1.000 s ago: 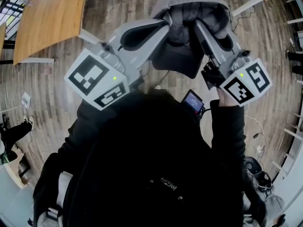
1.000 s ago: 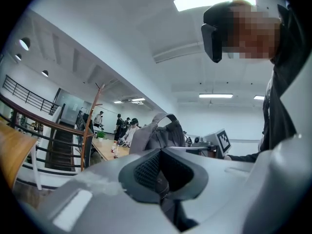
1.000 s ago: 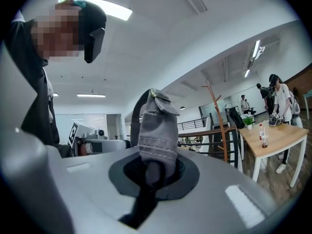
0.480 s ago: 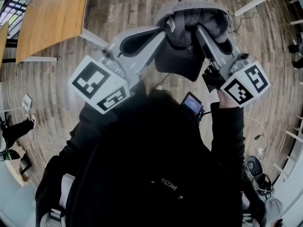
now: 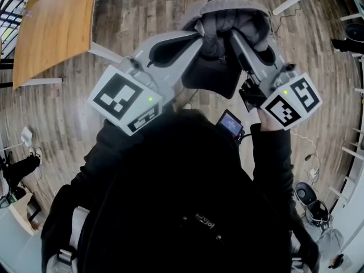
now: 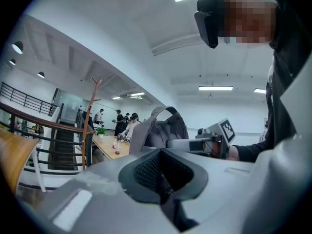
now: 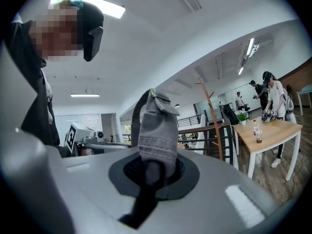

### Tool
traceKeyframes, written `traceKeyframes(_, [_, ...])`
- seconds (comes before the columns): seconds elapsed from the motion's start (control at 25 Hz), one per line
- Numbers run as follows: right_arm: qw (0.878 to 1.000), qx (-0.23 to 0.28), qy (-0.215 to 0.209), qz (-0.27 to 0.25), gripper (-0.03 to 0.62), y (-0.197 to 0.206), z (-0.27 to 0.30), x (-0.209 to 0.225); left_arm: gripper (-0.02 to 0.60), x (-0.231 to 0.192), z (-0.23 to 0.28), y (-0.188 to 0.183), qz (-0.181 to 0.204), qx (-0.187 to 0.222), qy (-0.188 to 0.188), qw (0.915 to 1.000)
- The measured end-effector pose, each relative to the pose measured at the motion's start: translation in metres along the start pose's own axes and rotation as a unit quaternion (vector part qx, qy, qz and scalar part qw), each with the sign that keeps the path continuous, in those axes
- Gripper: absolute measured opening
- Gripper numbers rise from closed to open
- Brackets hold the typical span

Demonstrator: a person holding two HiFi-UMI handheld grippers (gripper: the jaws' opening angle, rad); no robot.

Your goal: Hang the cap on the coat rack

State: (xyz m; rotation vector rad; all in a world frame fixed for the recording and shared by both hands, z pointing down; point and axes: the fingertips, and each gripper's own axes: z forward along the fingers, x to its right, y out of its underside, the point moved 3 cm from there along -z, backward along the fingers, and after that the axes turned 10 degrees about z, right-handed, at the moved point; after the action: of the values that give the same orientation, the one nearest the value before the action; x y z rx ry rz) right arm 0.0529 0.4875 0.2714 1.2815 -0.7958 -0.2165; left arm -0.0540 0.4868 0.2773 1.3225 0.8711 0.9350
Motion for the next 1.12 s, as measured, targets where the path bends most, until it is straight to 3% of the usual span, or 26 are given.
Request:
traceKeyframes(0.44, [1.0,0.01,0.015,-0.008,0.015,-0.007,0.021,0.014,0.003,-0.023,0.016,0.006,0.001,0.009,0.033,0.9994])
traceKeyframes(1.12, [0.998,-0.001,0.049,-0.025,0.015,-0.048,0.169,0.06,0.003,-0.188,0.042,-0.005,-0.005,0.03,0.073,0.9969])
